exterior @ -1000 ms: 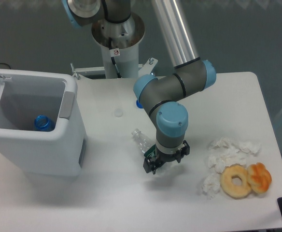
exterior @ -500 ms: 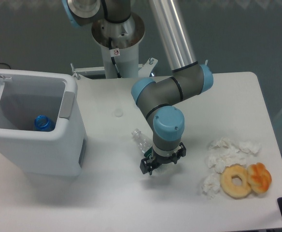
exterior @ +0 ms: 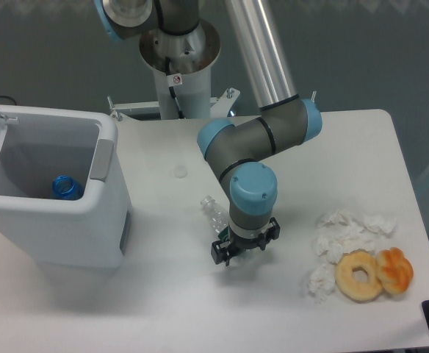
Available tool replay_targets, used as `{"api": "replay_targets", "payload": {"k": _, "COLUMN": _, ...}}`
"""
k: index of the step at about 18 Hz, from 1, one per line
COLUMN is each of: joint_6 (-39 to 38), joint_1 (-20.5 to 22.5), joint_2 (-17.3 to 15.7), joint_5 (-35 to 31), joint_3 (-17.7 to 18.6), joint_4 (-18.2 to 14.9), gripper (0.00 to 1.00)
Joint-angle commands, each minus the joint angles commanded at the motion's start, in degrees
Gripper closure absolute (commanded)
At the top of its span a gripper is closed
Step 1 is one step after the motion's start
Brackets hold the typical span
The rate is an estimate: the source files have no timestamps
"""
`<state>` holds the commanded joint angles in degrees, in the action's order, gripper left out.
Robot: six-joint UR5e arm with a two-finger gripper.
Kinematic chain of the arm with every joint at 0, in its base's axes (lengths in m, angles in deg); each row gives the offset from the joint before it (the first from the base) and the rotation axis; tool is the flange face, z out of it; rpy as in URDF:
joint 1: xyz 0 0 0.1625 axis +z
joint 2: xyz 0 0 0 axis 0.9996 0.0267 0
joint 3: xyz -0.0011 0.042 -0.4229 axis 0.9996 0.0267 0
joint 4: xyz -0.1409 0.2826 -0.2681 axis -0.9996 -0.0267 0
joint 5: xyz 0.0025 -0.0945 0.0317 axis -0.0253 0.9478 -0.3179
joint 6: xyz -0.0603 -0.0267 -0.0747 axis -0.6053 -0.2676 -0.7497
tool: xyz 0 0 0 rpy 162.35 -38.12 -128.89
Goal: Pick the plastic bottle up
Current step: 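Lift the gripped bottle up off the table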
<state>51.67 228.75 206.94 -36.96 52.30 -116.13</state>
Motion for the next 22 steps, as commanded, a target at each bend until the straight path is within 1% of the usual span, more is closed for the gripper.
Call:
{"api": "replay_targets", "payload": {"k": 3, "joint_6": 0.0, "joint_1": -0.1, "joint_2": 0.0, "joint_5": 0.0, "joint_3": 0.3, "joint_4": -0.1, "gripper": 0.19}}
{"api": "replay_targets", "payload": {"k": 7, "joint_6": 0.2, "joint_1": -0.1, "joint_2": -0.2, "joint_5": -0.1, "joint_3": 0.4, "joint_4": 0.0, "gripper": 0.23}}
{"api": "replay_targets", "payload": {"k": 10, "joint_6": 0.3, "joint_1": -0.3, "joint_2": -0.2, "joint_5": -0.1, "joint_3": 0.4, "joint_4": 0.0, "gripper": 0.29}}
{"api": "replay_targets", "payload": {"k": 19, "joint_6": 1.0, "joint_1": -1.1, "joint_2": -0.4, "joint_5": -0.1, "joint_3": 0.4, "joint_4": -0.1, "gripper": 0.34}}
{"api": "replay_targets", "payload": {"k": 22, "joint_6": 1.6, "joint_1": -1.2, "joint_2": -0.5, "joint_5": -0.1, "joint_3": 0.4, "joint_4": 0.0, "gripper": 0.34}}
